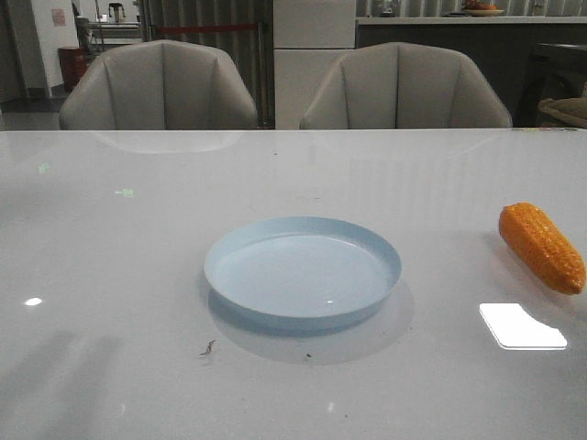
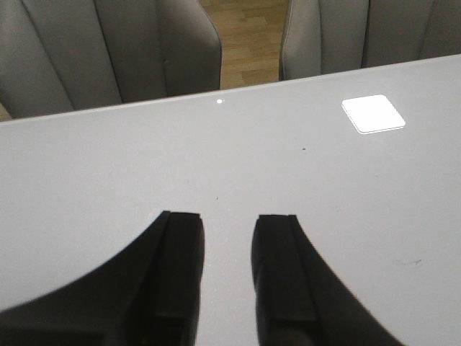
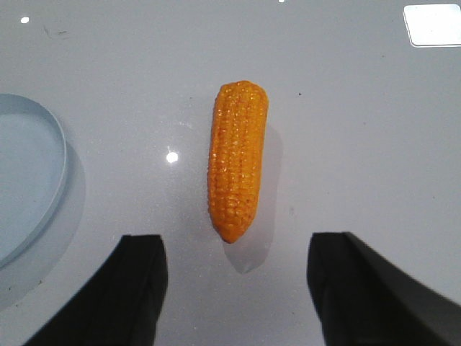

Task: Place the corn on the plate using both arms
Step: 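Lower the right gripper over the orange corn cob and close on it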

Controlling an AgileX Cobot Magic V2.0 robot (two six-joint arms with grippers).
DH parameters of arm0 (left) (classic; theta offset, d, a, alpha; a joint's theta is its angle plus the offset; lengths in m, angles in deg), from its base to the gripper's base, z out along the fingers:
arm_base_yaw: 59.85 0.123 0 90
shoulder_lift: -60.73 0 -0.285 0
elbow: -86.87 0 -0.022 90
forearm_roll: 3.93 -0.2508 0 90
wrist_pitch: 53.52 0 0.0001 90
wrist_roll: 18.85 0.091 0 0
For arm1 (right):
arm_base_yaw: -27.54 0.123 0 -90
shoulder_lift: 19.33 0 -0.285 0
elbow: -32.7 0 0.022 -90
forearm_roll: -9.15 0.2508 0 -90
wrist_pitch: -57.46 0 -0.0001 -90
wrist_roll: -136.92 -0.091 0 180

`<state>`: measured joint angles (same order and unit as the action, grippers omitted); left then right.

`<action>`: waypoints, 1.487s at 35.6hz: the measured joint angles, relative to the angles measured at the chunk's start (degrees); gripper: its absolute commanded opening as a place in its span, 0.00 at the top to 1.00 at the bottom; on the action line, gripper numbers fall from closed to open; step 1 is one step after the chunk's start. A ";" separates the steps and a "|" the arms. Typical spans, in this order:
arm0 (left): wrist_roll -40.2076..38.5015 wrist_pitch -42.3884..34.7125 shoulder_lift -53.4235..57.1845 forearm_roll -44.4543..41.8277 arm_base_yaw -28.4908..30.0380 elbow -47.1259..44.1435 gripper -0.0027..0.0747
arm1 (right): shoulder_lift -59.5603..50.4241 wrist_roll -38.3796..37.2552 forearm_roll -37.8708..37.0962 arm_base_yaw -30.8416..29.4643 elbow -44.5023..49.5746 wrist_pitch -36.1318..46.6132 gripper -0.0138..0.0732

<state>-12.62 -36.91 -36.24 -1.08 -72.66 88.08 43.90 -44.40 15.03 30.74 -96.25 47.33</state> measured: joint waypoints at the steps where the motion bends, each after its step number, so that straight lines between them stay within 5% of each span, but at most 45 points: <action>1: 0.00 -2.13 1.70 0.00 0.00 -3.38 0.63 | 0.00 0.00 0.00 0.00 0.00 0.00 0.23; 11: 0.00 -14.27 17.39 0.00 0.00 -30.21 0.63 | 0.74 0.00 0.00 0.00 -2.35 -2.73 0.23; 22: 0.00 -22.84 33.34 0.78 0.00 -50.13 0.63 | 15.26 0.00 0.00 0.00 -19.96 -18.38 0.23; 39: 0.00 -22.09 46.14 4.05 0.05 -55.77 0.63 | 40.31 -0.56 0.00 0.00 -43.44 -32.76 0.23; 53: 0.00 -20.18 46.29 4.05 0.05 -55.80 0.63 | 48.21 -4.97 -4.90 0.00 -46.47 -33.77 0.23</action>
<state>-12.62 -57.09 10.05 2.97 -72.61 32.27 92.11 -49.36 10.14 30.74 -142.72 13.55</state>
